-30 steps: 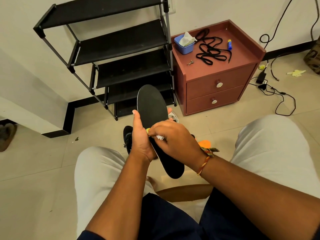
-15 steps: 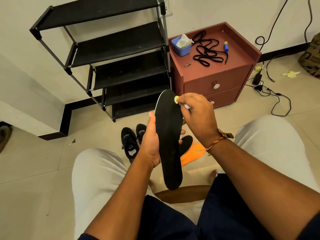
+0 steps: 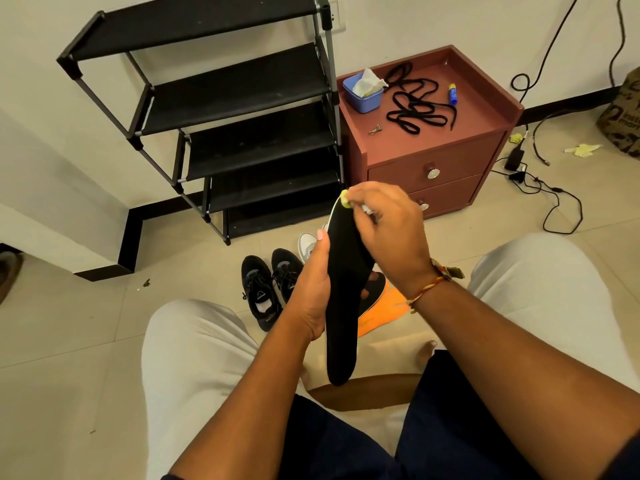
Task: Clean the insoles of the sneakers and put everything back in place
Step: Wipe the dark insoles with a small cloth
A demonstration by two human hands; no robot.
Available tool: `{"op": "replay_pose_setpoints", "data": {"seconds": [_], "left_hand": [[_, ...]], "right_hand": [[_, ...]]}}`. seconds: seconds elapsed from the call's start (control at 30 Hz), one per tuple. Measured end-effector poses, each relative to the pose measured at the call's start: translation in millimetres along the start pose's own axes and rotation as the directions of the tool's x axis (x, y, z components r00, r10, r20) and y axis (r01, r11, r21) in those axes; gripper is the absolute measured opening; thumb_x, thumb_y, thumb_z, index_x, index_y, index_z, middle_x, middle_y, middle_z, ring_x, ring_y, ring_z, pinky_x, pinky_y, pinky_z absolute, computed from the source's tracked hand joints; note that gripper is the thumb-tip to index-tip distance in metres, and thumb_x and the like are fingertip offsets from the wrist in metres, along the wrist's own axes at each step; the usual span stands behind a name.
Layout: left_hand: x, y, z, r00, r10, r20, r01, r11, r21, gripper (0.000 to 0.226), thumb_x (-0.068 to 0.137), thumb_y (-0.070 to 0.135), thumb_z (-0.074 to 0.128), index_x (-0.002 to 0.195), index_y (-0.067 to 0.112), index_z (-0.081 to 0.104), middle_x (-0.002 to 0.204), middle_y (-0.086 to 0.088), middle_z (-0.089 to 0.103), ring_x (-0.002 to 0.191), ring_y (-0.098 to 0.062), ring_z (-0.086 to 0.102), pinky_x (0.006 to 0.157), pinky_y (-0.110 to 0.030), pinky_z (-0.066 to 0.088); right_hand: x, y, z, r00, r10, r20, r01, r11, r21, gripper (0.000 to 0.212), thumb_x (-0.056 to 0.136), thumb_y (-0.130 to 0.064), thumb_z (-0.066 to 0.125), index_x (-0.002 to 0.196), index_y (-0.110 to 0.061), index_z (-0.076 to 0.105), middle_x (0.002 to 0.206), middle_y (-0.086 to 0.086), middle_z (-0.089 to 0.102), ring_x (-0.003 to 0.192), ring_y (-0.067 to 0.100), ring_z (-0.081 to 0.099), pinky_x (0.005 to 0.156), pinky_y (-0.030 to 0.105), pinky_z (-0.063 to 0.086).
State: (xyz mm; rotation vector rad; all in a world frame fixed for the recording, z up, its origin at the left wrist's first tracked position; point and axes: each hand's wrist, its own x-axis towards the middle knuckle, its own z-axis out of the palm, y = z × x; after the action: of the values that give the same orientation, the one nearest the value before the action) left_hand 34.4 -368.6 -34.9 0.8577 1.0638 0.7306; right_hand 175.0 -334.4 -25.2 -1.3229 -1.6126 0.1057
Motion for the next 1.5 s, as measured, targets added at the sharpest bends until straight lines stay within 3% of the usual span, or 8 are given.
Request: {"op": "replay_pose_setpoints", "data": {"seconds": [0.17, 0.33, 0.57, 0.73, 1.0, 1.17, 1.33, 1.5], "left_hand": [[1, -2, 4, 0.999, -0.017, 0.044, 0.017, 1.000, 0.001, 0.069, 0.103, 0.063, 0.017, 0.127, 0.017, 0.062, 0.102, -0.011, 0.074, 0.078, -0.017, 0.069, 0.073, -0.033, 0.053], [2, -4, 0, 1.000, 0.015, -0.016, -0.015, 1.000, -0.013, 0.068, 0.101, 0.065, 0.021, 0.129, 0.020, 0.065, 0.108, -0.011, 0.074, 0.094, -0.022, 0.071, 0.084, -0.042, 0.055], [3, 9, -12, 0.990, -0.005, -0.141, -0.045, 0.935, -0.352, 0.080, 0.093, 0.076, 0.030, 0.116, 0.015, 0.076, 0.127, -0.017, 0.068, 0.119, -0.029, 0.066, 0.105, -0.044, 0.048], [0, 14, -13, 0.988, 0.000, -0.151, -0.066, 0.898, -0.435, 0.085, 0.092, 0.079, 0.023, 0.098, 0.018, 0.083, 0.118, -0.011, 0.073, 0.111, -0.024, 0.070, 0.098, -0.038, 0.054], [-2, 15, -5, 0.988, 0.018, -0.155, -0.073, 0.932, -0.356, 0.074, 0.097, 0.073, 0.023, 0.097, 0.027, 0.081, 0.104, -0.005, 0.077, 0.094, -0.021, 0.074, 0.083, -0.039, 0.058], [0, 16, -12, 0.989, 0.011, -0.147, -0.070, 0.914, -0.399, 0.081, 0.092, 0.078, 0.025, 0.102, 0.021, 0.081, 0.124, -0.014, 0.070, 0.119, -0.029, 0.066, 0.109, -0.045, 0.046], [0, 9, -8, 0.996, 0.003, -0.089, -0.033, 0.942, -0.334, 0.077, 0.095, 0.075, 0.028, 0.127, 0.018, 0.068, 0.125, -0.017, 0.069, 0.103, -0.029, 0.068, 0.083, -0.042, 0.052], [2, 6, -3, 0.998, -0.003, -0.067, -0.017, 0.956, -0.293, 0.074, 0.096, 0.073, 0.026, 0.122, 0.019, 0.071, 0.119, -0.015, 0.071, 0.096, -0.027, 0.068, 0.083, -0.044, 0.051]], "right_hand": [[3, 10, -6, 0.993, 0.116, -0.025, -0.116, 0.993, -0.013, 0.018, 0.093, -0.004, 0.063, 0.105, -0.009, 0.074, 0.108, 0.003, 0.072, 0.105, 0.016, 0.065, 0.094, 0.034, 0.055], [-5, -6, 1, 0.998, 0.039, 0.042, -0.041, 0.998, 0.057, 0.018, 0.092, -0.003, 0.064, 0.106, -0.008, 0.074, 0.109, 0.003, 0.073, 0.106, 0.014, 0.065, 0.096, 0.030, 0.053], [-35, -41, 18, 0.959, -0.064, 0.277, 0.030, 0.992, 0.124, 0.018, 0.090, -0.004, 0.063, 0.102, -0.011, 0.075, 0.105, 0.002, 0.073, 0.104, 0.015, 0.065, 0.097, 0.031, 0.051], [-38, -39, 20, 0.916, -0.132, 0.378, 0.116, 0.991, 0.065, 0.018, 0.088, -0.004, 0.066, 0.103, -0.010, 0.076, 0.106, 0.004, 0.073, 0.102, 0.020, 0.064, 0.096, 0.034, 0.053], [-21, -17, 8, 0.980, -0.010, 0.198, 0.036, 0.991, -0.132, 0.021, 0.084, 0.001, 0.073, 0.104, -0.004, 0.074, 0.104, 0.012, 0.072, 0.100, 0.028, 0.066, 0.092, 0.038, 0.054], [-43, -52, 14, 0.937, -0.119, 0.328, 0.099, 0.992, 0.078, 0.029, 0.093, -0.018, 0.052, 0.100, -0.004, 0.076, 0.102, 0.007, 0.073, 0.099, 0.019, 0.066, 0.097, 0.026, 0.048], [-10, -10, 4, 0.981, 0.001, 0.193, 0.022, 0.993, -0.119, 0.019, 0.086, 0.000, 0.067, 0.103, -0.006, 0.075, 0.105, 0.008, 0.071, 0.101, 0.025, 0.063, 0.094, 0.026, 0.047], [-7, 0, -2, 0.992, 0.098, 0.079, -0.088, 0.988, -0.129, 0.018, 0.090, -0.004, 0.065, 0.105, -0.006, 0.075, 0.105, 0.008, 0.071, 0.101, 0.025, 0.063, 0.092, 0.037, 0.054]]}}
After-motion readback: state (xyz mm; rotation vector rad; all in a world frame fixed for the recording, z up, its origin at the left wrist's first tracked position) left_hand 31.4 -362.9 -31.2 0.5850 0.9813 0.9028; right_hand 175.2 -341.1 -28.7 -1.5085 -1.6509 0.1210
